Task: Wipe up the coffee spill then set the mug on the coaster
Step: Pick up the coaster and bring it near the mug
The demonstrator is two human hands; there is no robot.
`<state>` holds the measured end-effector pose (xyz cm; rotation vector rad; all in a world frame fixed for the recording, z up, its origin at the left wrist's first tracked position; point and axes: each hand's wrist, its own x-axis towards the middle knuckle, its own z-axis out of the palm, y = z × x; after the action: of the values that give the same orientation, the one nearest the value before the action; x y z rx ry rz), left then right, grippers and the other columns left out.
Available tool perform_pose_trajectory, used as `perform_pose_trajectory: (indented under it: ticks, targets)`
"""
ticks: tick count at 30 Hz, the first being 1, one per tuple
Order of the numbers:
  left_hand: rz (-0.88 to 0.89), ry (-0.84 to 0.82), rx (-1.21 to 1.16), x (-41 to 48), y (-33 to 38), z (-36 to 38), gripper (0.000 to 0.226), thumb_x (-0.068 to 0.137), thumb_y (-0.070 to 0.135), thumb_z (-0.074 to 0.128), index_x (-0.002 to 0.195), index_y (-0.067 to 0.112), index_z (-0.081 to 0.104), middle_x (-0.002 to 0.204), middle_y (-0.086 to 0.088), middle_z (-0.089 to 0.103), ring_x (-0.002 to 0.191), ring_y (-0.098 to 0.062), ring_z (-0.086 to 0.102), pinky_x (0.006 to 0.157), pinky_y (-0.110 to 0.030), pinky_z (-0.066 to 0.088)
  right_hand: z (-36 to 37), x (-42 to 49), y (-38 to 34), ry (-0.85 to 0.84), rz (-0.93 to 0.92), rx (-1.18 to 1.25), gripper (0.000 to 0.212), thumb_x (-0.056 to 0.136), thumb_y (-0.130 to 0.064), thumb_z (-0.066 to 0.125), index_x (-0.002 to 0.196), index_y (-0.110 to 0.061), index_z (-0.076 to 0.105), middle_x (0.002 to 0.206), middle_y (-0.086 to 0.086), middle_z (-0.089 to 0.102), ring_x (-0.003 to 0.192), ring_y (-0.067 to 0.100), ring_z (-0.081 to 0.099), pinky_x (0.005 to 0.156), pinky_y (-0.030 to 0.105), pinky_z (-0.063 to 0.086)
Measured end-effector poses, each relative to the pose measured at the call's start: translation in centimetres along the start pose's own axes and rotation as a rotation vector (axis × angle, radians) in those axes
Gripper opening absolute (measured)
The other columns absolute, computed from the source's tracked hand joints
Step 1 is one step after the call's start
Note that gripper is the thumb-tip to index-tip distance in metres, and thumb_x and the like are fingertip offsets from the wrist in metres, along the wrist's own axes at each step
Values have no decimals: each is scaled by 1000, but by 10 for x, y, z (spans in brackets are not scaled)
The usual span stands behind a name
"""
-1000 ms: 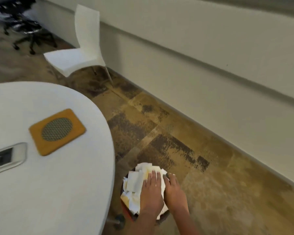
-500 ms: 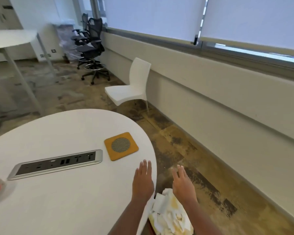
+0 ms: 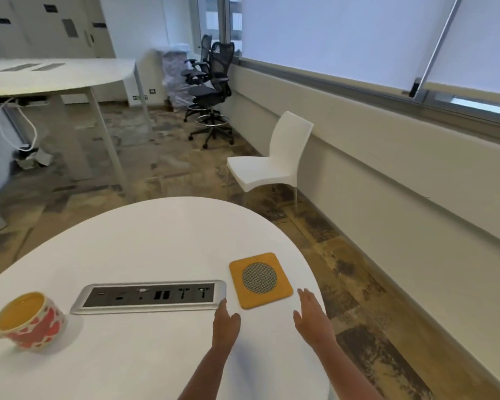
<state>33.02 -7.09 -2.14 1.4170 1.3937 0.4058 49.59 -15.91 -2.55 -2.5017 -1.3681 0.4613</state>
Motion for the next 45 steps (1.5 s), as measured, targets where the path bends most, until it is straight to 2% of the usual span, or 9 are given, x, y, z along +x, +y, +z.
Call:
perform_pose_trajectory:
  ticks: [6, 9, 11, 13, 16, 18, 22, 25, 45]
  targets:
    - [-170, -80, -220, 49, 10, -4, 39, 90, 0, 39, 129, 2, 42, 132, -11, 45, 122, -27, 44, 103, -37, 36, 12, 58, -15, -77, 68, 102, 55, 99, -19, 37, 147, -8, 13, 156, 6, 18, 143, 17, 25, 109, 26, 30]
    - [-158, -78, -288, 68, 12, 0, 20, 89, -3, 35, 76, 10, 41, 77, -4, 37, 66, -14, 35, 61, -24, 29, 16, 80, -18, -147, 147, 159, 56, 100, -21, 35, 148, -5, 10, 157, 11, 15, 144, 22, 21, 112, 30, 25]
    - [-184, -62, -348, 76, 17, 1, 30, 88, -5, 35, 65, 15, 35, 68, 0, 32, 61, -11, 28, 57, -24, 23, 19, 92, -18, -159, 195, 185, 56, 100, -23, 35, 147, -3, 12, 156, 14, 19, 144, 25, 21, 113, 32, 23]
    - [-218, -60, -390, 83, 19, 4, 31, 87, -5, 36, 68, 18, 44, 72, 0, 44, 65, -12, 40, 60, -24, 32, 21, 100, -19, -139, 233, 194, 52, 100, -22, 36, 145, -2, 20, 152, 16, 28, 141, 27, 27, 111, 33, 26]
    - [-239, -11, -436, 86, 19, 7, 33, 88, 0, 40, 119, 5, 51, 109, -10, 56, 97, -22, 54, 85, -31, 43, 22, 110, -21, -76, 292, 220, 44, 99, -19, 37, 140, -3, 33, 142, 16, 42, 132, 29, 39, 107, 34, 33]
    - [-228, 22, -447, 89, 15, 8, 41, 88, 0, 40, 129, 2, 44, 99, -5, 58, 82, -14, 52, 72, -25, 42, 21, 114, -21, -53, 332, 280, 42, 97, -17, 41, 136, 0, 40, 137, 19, 49, 128, 30, 45, 104, 33, 36]
    - [-256, 13, -516, 91, 17, 3, 22, 85, -6, 38, 97, -5, 57, 69, -3, 40, 60, -14, 35, 56, -25, 27, 21, 107, -16, -53, 380, 378, 33, 90, -6, 48, 117, 12, 56, 123, 26, 60, 116, 37, 54, 97, 38, 42]
    - [-237, 21, -490, 88, 14, -1, 38, 83, -10, 38, 59, 19, 35, 65, -5, 34, 59, -16, 30, 56, -27, 24, 23, 92, -14, -43, 386, 493, 24, 86, 1, 50, 101, 15, 62, 105, 31, 65, 90, 38, 60, 77, 39, 46]
    - [-122, 408, -341, -32, -52, -114, 28, 83, -6, 44, 94, 0, 69, 95, -14, 68, 82, -26, 55, 64, -27, 42, 29, -38, -111, -205, 179, 737, 24, 79, 1, 66, 102, 7, 62, 87, 14, 63, 79, 24, 61, 66, 26, 53]
